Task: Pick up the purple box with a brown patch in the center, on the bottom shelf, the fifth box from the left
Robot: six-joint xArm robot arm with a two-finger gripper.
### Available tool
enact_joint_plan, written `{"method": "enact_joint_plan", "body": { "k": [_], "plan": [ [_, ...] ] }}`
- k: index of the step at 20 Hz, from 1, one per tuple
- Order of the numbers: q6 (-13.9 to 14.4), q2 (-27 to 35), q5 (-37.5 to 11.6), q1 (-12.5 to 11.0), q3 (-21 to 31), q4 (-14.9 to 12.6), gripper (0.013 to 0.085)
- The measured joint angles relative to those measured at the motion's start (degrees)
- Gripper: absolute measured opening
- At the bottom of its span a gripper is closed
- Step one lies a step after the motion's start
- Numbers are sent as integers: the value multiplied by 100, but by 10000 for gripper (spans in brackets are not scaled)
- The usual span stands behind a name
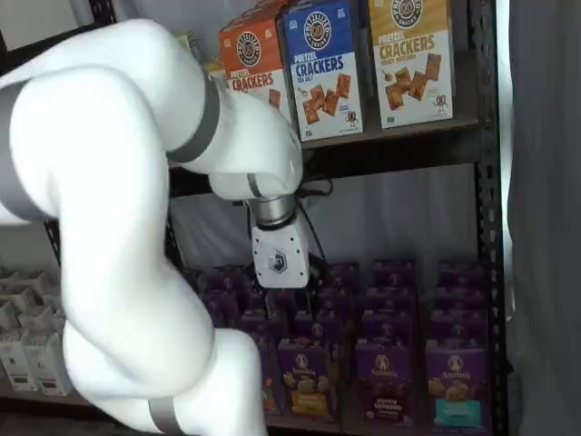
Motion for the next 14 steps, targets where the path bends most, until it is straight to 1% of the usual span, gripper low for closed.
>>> {"method": "enact_joint_plan", "body": {
  "k": [3, 6, 14],
  "plan": [
    [-108, 478, -427, -85, -21, 21, 850],
    [-162, 1001, -832, -157, -117, -20, 850],
    [-345, 2187, -1579, -312, -507, -7, 850]
  ]
}}
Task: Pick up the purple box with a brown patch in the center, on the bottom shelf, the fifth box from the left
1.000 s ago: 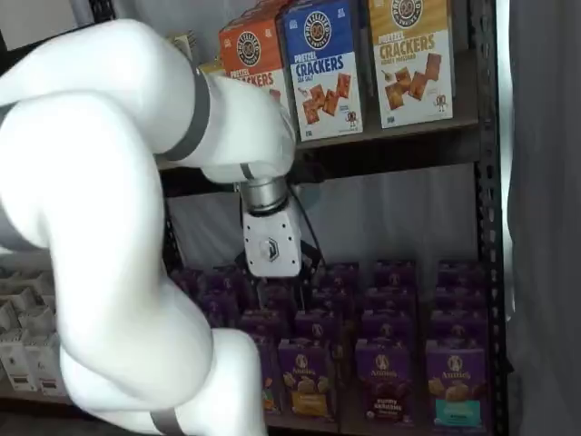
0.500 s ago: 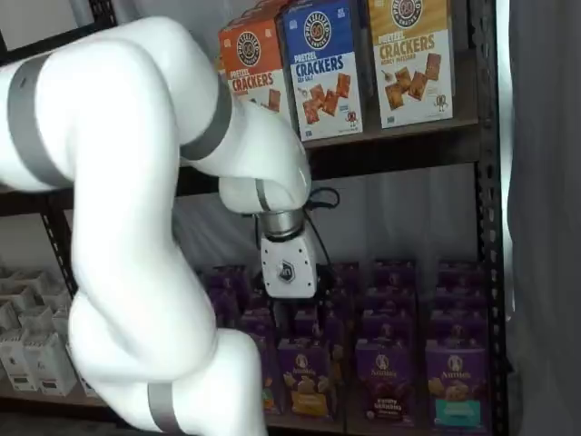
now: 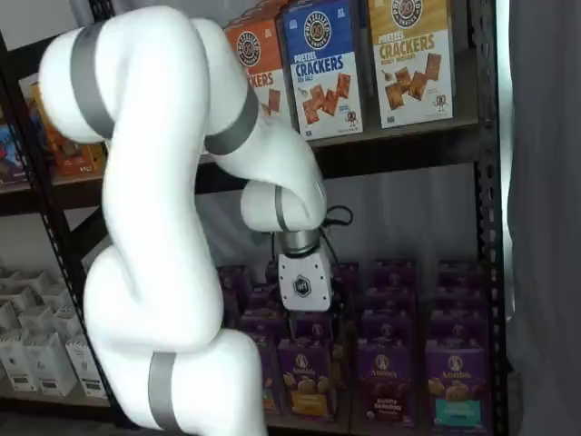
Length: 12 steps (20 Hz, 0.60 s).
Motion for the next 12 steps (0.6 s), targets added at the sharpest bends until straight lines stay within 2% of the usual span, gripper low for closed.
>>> {"method": "enact_joint_plan", "body": {
  "k": [7, 12],
  "plan": [
    [-196, 961, -633, -161, -406, 25, 850],
    [-291, 1443, -875, -243, -667, 33, 850]
  ]
}}
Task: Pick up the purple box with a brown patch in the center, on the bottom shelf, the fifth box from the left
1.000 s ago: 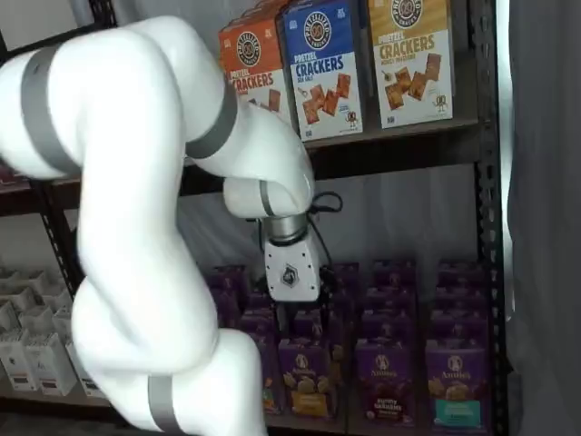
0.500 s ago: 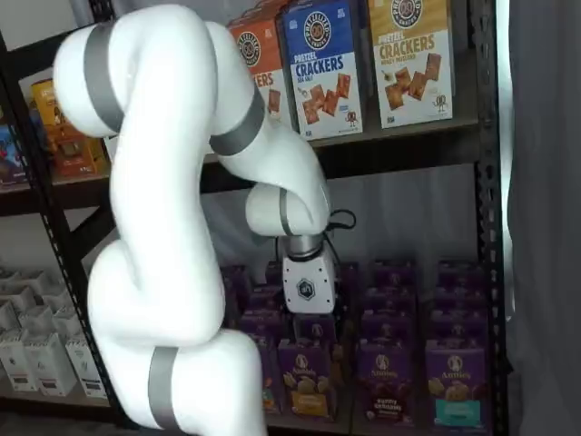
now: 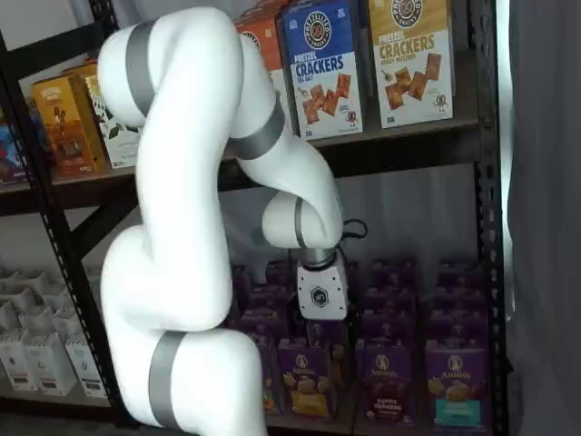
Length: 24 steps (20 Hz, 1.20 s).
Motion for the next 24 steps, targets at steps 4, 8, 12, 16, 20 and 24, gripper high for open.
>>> {"method": "enact_joint_plan", "body": {
  "k": [4, 8, 12, 16, 20, 24],
  "plan": [
    [-100, 366, -115, -51, -221, 51, 850],
    [-43, 747, -208, -92, -461, -65, 850],
    [52, 1145, -269, -119, -737, -200, 850],
    [34, 1518, -364, -151, -1029, -217, 850],
    [33, 1881, -429, -192, -1367, -261, 850],
    [-16, 2207, -426, -237, -1734, -256, 850]
  ]
}}
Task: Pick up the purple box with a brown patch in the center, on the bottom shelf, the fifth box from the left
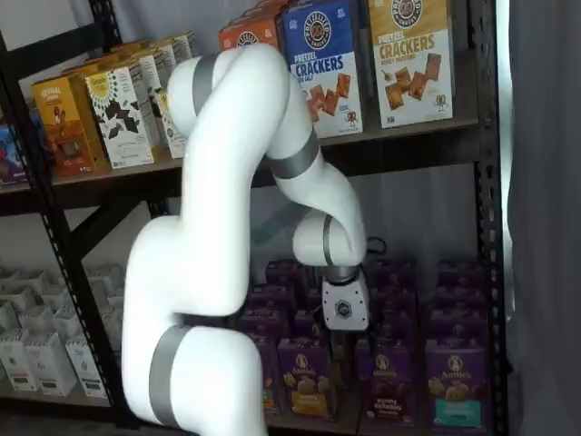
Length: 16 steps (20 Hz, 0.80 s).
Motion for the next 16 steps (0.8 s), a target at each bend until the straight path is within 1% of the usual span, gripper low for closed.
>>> {"method": "enact_joint_plan", "body": {
  "k": [8, 13, 16],
  "plan": [
    [-107, 567, 198, -92, -762, 16, 850],
    [-115, 810, 315, -154, -1144, -43, 850],
    [-166, 934, 372, -186, -1347, -23, 850]
  ]
}}
